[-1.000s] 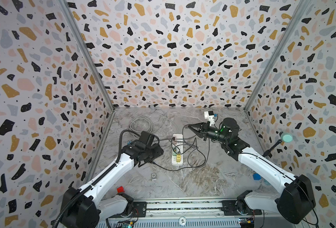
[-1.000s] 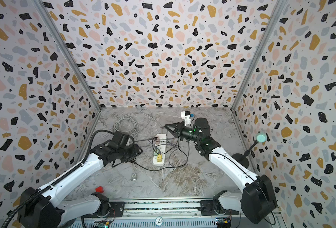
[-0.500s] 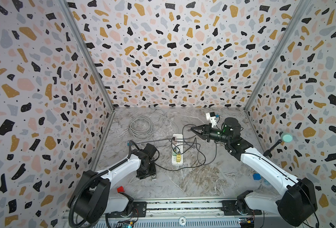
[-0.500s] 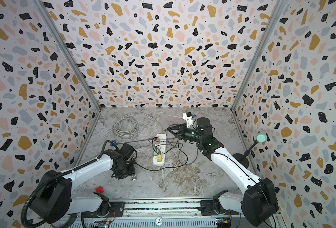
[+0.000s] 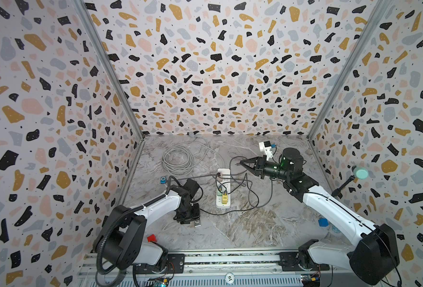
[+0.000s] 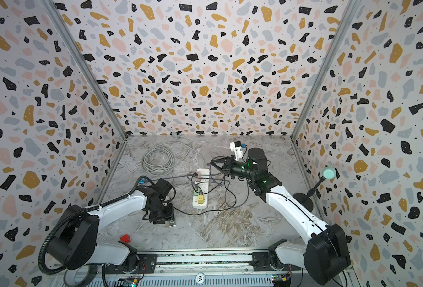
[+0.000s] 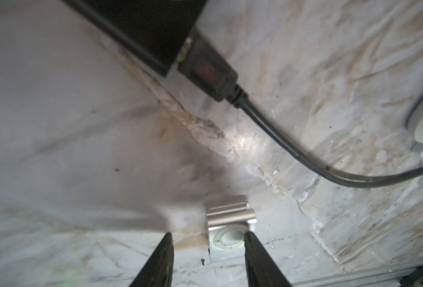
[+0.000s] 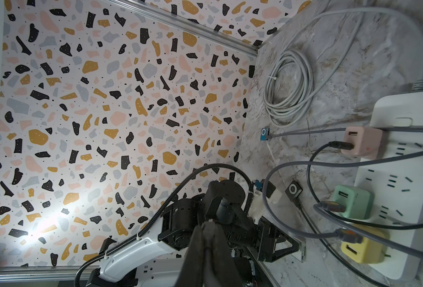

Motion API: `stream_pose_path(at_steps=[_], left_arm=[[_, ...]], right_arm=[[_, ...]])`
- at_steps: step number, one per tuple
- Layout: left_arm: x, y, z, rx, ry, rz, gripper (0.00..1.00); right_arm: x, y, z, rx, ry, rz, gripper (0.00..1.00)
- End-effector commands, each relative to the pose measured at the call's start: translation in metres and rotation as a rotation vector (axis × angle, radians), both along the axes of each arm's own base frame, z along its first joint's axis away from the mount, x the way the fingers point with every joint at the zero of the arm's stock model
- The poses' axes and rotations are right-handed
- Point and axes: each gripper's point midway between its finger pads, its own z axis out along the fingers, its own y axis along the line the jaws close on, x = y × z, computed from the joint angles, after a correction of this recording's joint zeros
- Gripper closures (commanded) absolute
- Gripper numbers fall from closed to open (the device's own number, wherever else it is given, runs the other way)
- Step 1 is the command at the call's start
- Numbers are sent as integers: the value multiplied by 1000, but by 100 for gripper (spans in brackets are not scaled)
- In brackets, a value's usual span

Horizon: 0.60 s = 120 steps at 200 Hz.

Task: Charge mp3
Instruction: Pick up the MP3 player from the center of the board.

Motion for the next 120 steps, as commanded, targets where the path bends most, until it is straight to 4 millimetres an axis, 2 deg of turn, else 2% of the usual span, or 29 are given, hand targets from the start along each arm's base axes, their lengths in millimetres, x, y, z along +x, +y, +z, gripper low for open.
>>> stream_pose_path(at_steps=[1,120], left_arm=[[2,-13,19,-71,-6,-4,51],[3,-12,1,-14,80,-103,56]], right_arm=[[-3,-2,31,31,-95,9,100],[-4,1,27,31,-100,27,100]])
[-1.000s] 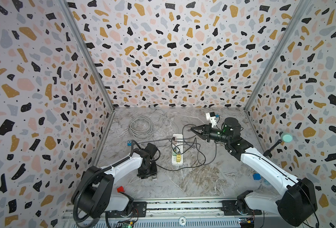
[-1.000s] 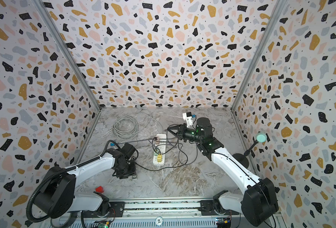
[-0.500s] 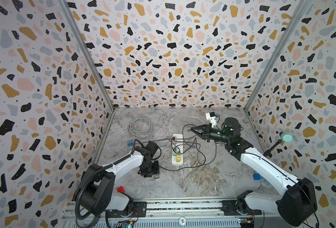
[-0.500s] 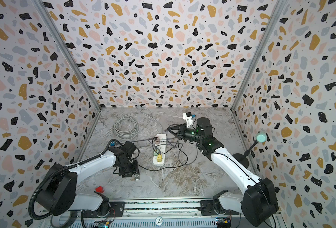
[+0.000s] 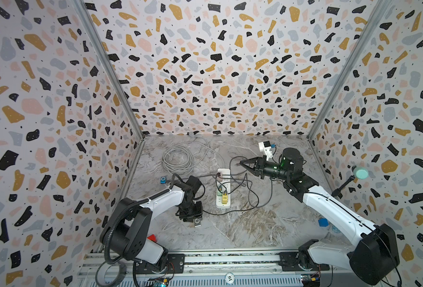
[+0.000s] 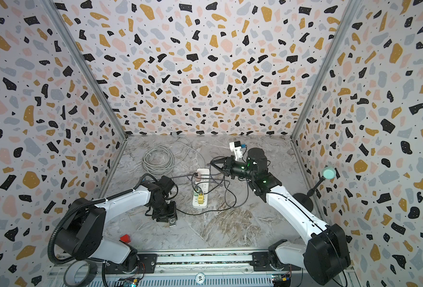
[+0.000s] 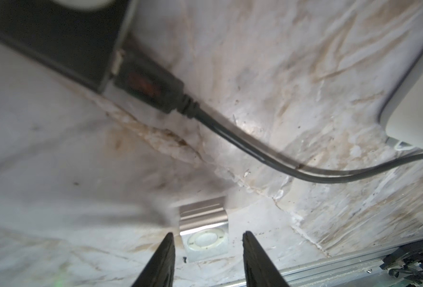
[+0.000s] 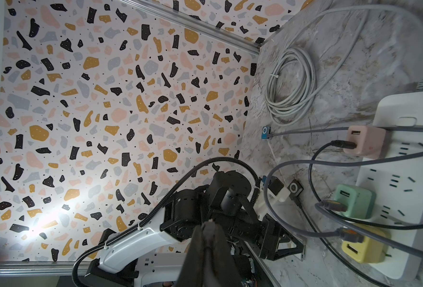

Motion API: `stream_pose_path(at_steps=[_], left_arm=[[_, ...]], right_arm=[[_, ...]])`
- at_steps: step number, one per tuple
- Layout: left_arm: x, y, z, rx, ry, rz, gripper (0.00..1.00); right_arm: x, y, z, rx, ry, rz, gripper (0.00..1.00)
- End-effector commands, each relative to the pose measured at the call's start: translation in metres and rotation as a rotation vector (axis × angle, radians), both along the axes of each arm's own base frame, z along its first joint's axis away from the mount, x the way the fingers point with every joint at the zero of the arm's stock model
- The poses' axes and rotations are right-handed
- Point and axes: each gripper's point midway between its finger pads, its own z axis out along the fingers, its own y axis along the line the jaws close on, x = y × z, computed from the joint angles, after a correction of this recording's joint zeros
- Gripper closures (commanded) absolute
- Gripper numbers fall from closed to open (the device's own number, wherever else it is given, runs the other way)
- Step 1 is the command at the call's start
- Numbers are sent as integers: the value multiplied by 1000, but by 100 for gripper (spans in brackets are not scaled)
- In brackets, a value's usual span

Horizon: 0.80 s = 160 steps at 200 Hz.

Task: Charge mp3
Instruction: Pick up the MP3 player from the center of the board.

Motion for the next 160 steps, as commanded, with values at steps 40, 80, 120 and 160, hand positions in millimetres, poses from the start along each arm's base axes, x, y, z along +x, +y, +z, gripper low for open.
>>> stream_pose_path(at_steps=[40,80,120,160], left_arm=[[-7,7,-1,51,47,-77,57],[-6,9,-5,67,50,-79,60],[-3,6,-5,56,48,-75,61],[-5,6,-8,54,54,-71,65]], right_arm=[[-2,0,27,35,-96,16,100],[-1,1,26,37,-97,23,100],[-2,1,26,36,-99,28,100],[-3,1,26,36,-104,29,100]])
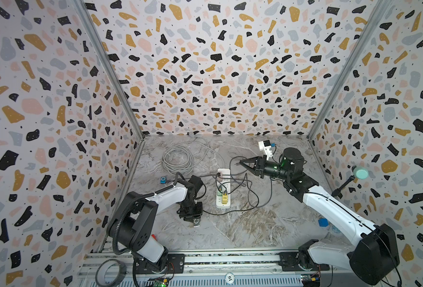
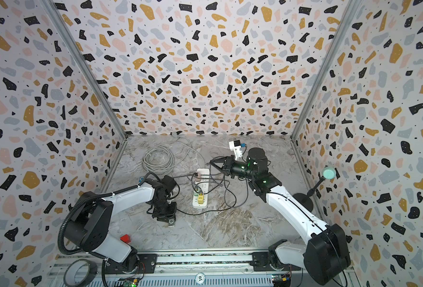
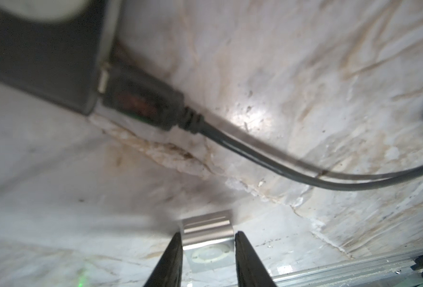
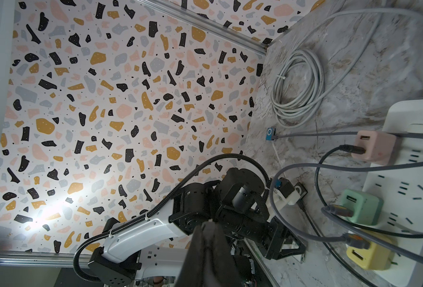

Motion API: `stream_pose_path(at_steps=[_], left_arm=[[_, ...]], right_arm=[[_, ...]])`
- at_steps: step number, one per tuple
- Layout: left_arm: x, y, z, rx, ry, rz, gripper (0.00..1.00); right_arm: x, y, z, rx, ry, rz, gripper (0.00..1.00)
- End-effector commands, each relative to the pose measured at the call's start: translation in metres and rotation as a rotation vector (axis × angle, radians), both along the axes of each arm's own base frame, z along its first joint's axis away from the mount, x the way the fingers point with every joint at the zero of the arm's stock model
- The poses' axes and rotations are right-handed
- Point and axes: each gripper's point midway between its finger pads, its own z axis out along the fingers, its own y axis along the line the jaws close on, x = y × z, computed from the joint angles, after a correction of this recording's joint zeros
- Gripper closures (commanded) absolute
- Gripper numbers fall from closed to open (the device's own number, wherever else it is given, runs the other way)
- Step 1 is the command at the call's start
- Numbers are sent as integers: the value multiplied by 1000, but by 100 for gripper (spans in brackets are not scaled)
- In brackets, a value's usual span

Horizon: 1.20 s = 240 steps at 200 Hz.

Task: Charge mp3
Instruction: Pick up the MP3 player from the center of the board, then insert the charging cable into the MP3 player.

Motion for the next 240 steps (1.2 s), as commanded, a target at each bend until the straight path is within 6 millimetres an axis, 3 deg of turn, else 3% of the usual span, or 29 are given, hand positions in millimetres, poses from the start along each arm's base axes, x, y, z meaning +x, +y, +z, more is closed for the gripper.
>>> stream_pose_path(at_steps=[1,80,115,135,163,177,193,219,240], left_arm=[[-4,0,-1,7,18,-9,65],[-9,4,-9,21,19,-19,76],[12,-11,15,-47,-68,-3,96],[45,-46,63,-236,-210,38,100],[101,-103,182,-662,-501,111,100],[115,-119,241,-856,-612,151,100],[122,-127,286,-982,-679,158,100],[124,-132,335,-1103,-750,142,100],[126,-133,346,-1132,-752,154,100]], right_arm=[[-1,0,21,25,-75,14,100],[-2,0,22,25,-84,12,100],[-1,-1,27,25,-101,9,100],[-2,0,39,21,-154,21,100],[0,8,65,-29,-297,39,100],[4,14,76,-116,-381,13,100],[15,16,79,-259,-449,-71,100],[23,9,95,-320,-549,-181,100],[24,11,101,-323,-585,-177,100]])
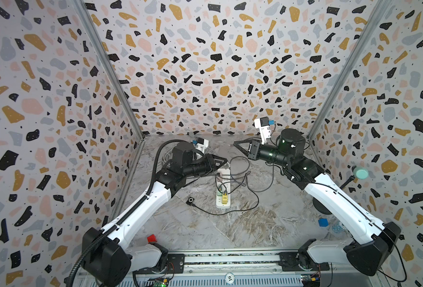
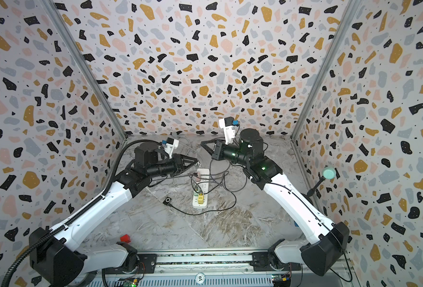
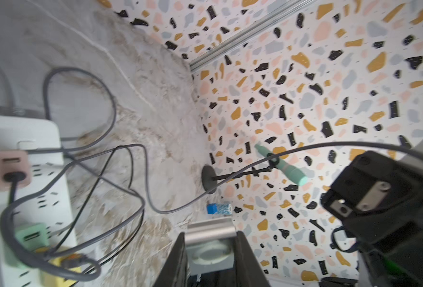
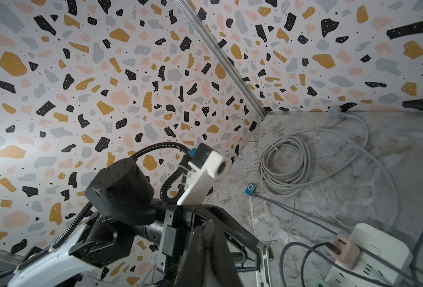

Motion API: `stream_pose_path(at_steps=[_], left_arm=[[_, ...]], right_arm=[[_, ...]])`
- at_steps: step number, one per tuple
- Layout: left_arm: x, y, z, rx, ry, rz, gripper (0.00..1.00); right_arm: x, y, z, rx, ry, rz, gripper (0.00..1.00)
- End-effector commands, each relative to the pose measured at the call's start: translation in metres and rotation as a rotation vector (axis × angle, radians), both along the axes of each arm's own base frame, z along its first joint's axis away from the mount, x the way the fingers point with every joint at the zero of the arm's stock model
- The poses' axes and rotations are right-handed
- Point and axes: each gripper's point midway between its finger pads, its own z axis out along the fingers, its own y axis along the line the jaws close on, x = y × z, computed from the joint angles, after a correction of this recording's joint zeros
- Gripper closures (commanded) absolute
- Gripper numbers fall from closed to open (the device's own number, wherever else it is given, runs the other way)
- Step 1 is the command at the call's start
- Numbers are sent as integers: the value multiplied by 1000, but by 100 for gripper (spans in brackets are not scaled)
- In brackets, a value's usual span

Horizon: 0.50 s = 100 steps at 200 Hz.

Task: Charge mp3
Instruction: Insert the charging cable into the MP3 player.

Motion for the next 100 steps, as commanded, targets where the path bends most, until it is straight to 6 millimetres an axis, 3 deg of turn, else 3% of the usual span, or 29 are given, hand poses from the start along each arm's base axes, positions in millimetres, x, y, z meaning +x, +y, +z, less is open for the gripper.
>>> stream_pose_path(at_steps=[1,100], left_arm=[[1,-7,40,-127,-48,-34,100],[2,-6,50,-183,-54,-23,100]], right_arm=[[12,-12,2,-89,-88,-85,100],[-11,-5,4,-98,-139,-7,100]])
